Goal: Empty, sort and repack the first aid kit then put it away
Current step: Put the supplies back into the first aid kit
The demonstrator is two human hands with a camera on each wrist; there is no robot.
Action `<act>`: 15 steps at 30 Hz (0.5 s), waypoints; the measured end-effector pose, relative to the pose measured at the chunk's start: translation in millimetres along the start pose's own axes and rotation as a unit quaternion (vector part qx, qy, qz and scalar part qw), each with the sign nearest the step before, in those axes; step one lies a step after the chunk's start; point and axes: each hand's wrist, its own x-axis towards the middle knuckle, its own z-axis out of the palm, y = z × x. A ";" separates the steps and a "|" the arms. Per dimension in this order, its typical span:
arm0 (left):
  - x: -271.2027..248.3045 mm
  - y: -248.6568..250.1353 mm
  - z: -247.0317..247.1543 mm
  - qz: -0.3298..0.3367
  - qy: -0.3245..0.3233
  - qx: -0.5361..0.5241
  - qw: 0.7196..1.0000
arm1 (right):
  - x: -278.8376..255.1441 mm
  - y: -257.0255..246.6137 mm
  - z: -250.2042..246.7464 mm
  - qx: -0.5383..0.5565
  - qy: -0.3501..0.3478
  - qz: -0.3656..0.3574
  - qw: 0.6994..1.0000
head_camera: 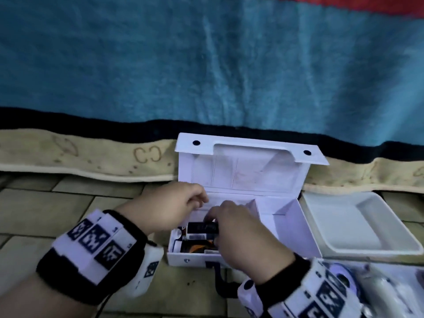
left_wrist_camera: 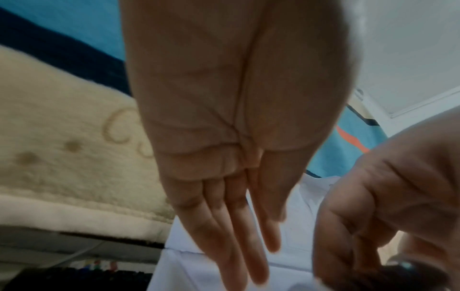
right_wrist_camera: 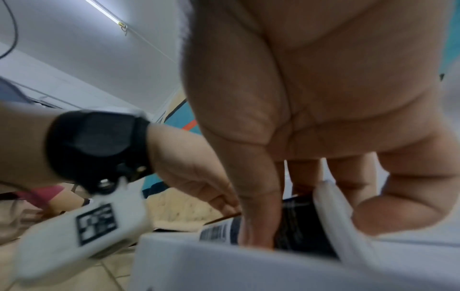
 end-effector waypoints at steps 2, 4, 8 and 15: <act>11.2 -0.3 0.9 0.023 -0.066 0.022 0.997 | 2.3 -10.2 6.6 0.006 -0.004 -0.012 1.000; 17.6 -5.1 0.1 0.027 -0.100 0.027 0.994 | 4.0 -15.8 13.4 0.030 -0.007 -0.009 0.999; 19.3 -11.1 1.7 0.016 -0.107 0.047 0.993 | 3.9 -9.9 20.6 0.089 0.016 0.008 0.996; 26.7 -5.8 11.3 0.047 -0.143 0.190 0.970 | -2.7 4.4 24.1 0.156 0.043 0.031 0.986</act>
